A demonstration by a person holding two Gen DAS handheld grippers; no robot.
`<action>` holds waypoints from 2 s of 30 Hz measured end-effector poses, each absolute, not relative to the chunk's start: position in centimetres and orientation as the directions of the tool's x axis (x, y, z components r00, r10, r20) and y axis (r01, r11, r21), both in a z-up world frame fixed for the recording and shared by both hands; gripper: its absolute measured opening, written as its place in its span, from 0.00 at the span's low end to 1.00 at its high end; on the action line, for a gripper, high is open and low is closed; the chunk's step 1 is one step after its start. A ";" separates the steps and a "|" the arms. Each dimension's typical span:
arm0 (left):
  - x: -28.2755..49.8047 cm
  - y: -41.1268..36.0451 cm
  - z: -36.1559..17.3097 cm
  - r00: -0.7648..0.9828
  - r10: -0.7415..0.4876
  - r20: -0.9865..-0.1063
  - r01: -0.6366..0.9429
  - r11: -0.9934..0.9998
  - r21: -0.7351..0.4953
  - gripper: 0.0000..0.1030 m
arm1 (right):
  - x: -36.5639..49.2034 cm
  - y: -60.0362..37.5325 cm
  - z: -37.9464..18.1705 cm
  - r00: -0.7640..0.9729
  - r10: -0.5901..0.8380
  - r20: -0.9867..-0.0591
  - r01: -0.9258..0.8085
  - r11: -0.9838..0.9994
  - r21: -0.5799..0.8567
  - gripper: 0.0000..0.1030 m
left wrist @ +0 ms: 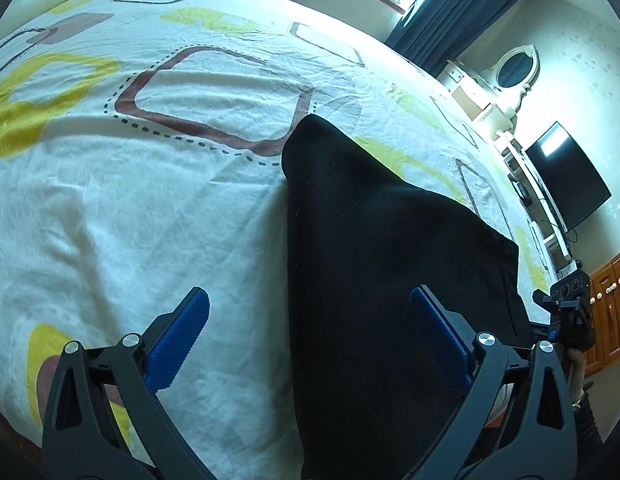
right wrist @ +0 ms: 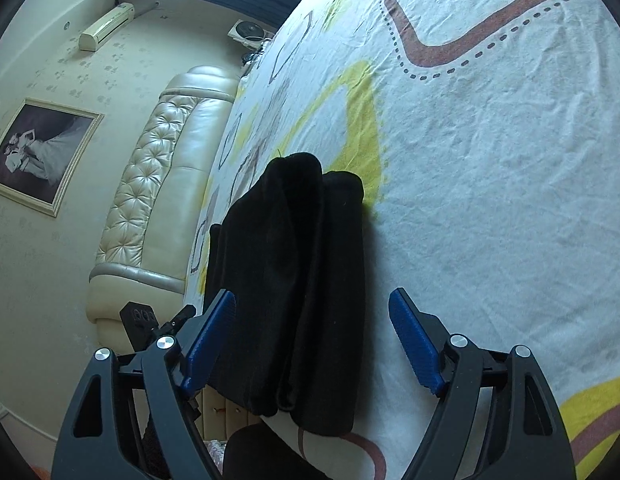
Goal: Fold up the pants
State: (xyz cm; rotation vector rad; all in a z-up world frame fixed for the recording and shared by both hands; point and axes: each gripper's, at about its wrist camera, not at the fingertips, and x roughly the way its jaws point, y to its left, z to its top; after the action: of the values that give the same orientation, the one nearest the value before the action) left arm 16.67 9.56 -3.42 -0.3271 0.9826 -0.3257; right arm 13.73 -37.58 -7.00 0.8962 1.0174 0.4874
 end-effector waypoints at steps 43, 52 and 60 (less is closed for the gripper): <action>25.5 7.1 -5.6 0.383 -0.508 -0.771 0.244 0.861 -0.446 0.97 | 21.1 -33.6 -7.5 0.254 0.819 -0.515 -0.100 0.552 0.828 0.87; 25.5 6.9 -6.0 0.382 -0.485 -0.787 0.249 0.874 -0.417 0.97 | 21.0 -33.2 -7.2 0.260 0.798 -0.544 -0.099 0.582 0.807 0.83; 26.3 7.2 -5.7 0.333 -0.504 -0.797 0.268 0.861 -0.432 0.96 | 21.0 -33.5 -7.4 0.276 0.788 -0.550 -0.056 0.585 0.809 0.58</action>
State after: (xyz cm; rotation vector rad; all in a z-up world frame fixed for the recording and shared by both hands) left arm 26.32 7.18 -5.71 -0.2397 1.1240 -0.5102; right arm 21.04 -33.46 -7.43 0.7703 1.1613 0.6495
